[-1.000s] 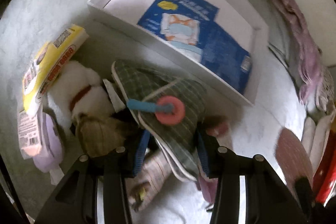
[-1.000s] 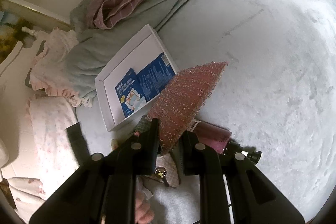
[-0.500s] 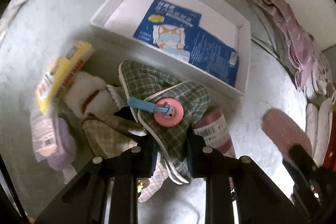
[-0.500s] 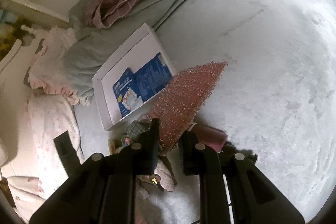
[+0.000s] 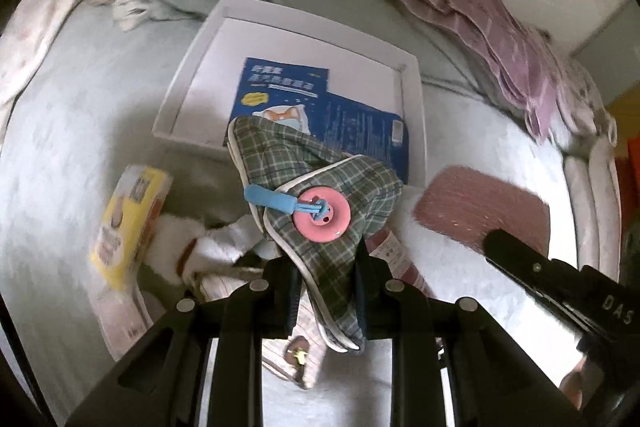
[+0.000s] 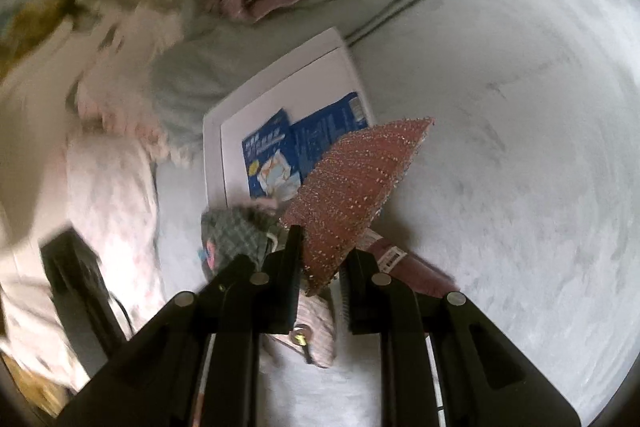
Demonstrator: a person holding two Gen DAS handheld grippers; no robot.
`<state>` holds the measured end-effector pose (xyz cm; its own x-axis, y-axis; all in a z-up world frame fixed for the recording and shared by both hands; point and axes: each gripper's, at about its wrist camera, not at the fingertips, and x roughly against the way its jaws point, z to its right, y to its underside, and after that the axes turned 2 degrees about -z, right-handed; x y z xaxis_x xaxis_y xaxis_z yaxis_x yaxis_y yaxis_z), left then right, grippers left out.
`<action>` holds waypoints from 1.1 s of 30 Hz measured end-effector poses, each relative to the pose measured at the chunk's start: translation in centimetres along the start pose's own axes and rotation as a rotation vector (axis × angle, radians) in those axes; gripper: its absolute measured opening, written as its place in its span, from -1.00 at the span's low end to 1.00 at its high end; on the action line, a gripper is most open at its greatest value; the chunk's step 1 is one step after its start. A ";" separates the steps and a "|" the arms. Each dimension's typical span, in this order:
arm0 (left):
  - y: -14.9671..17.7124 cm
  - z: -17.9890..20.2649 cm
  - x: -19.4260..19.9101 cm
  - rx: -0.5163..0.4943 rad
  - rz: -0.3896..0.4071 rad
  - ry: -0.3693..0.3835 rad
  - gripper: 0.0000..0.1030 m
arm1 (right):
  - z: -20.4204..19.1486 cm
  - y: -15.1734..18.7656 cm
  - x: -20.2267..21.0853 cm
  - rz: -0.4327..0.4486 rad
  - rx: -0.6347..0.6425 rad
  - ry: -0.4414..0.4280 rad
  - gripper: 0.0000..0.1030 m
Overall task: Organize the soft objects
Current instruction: 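Carry the plaid mask into the white box and open the left gripper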
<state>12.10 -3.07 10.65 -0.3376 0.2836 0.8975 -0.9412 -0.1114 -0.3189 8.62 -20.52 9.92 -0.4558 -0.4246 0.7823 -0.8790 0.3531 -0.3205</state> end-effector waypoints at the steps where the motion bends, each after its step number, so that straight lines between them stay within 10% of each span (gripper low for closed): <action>1: -0.3 0.1 -0.3 -0.036 -0.008 -0.008 -0.60 | -0.2 -0.1 -0.4 -0.008 0.031 -0.002 -0.63; 17: -7.3 2.9 -6.8 -0.562 0.058 -0.054 -0.60 | 3.1 -3.4 -6.2 0.125 0.062 -0.072 -0.64; 33: -5.1 8.7 -10.4 -0.910 -0.020 -0.038 -0.61 | 8.7 -4.0 -0.9 0.260 0.000 -0.053 -0.64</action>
<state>20.49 -13.75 5.58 -0.3358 0.2438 0.9098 -0.5966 0.6925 -0.4057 11.33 -28.80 5.89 -0.6729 -0.3629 0.6446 -0.7315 0.4557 -0.5071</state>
